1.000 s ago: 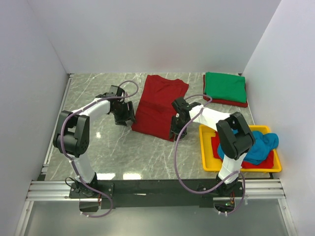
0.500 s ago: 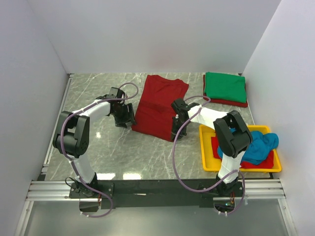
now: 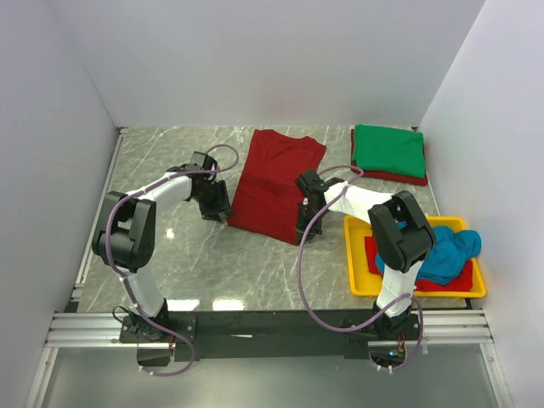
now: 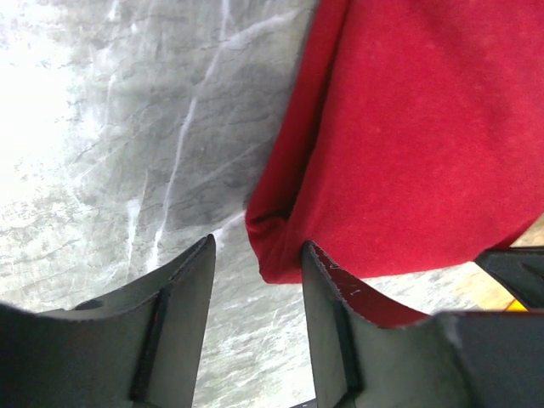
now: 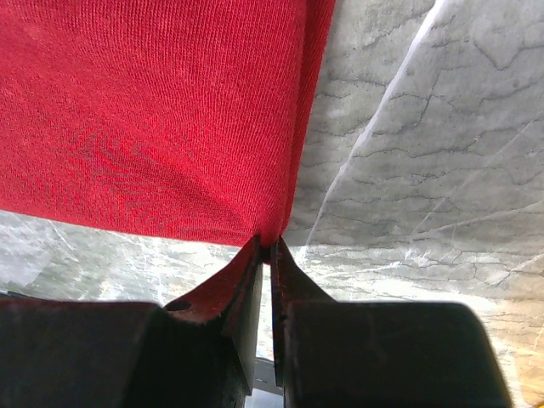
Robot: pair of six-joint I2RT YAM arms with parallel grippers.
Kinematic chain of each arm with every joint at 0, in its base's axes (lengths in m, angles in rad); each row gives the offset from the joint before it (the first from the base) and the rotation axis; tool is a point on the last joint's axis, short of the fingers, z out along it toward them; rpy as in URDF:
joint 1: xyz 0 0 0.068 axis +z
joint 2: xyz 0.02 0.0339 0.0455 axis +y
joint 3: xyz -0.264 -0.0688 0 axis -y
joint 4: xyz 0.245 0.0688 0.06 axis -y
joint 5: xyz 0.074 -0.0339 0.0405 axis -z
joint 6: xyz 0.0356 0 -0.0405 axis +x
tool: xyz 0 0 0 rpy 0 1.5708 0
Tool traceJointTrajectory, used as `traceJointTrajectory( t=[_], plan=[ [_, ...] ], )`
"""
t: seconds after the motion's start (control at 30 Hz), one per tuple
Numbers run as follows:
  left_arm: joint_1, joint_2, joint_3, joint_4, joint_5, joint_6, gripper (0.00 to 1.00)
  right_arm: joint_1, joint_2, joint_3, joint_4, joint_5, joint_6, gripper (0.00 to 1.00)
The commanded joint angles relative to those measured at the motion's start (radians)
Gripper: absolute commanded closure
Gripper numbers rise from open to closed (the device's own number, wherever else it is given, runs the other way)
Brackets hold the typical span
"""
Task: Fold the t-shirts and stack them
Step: Fold the tshirt
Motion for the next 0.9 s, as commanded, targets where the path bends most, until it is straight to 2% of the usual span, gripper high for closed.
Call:
traceJointTrajectory(
  t=[0.0,0.3,0.87],
  plan=[
    [-0.004,0.022,0.031,-0.032,-0.026,-0.005,0.50,0.005,0.008,-0.001,-0.002,0.019,-0.002,0.87],
    [-0.007,0.073,0.052,-0.051,-0.014,0.001,0.59,0.006,0.007,-0.001,-0.004,0.021,-0.003,0.87],
    [-0.021,0.119,0.066,-0.038,0.059,0.029,0.66,0.006,0.016,0.012,-0.011,0.022,-0.002,0.89]
  ],
)
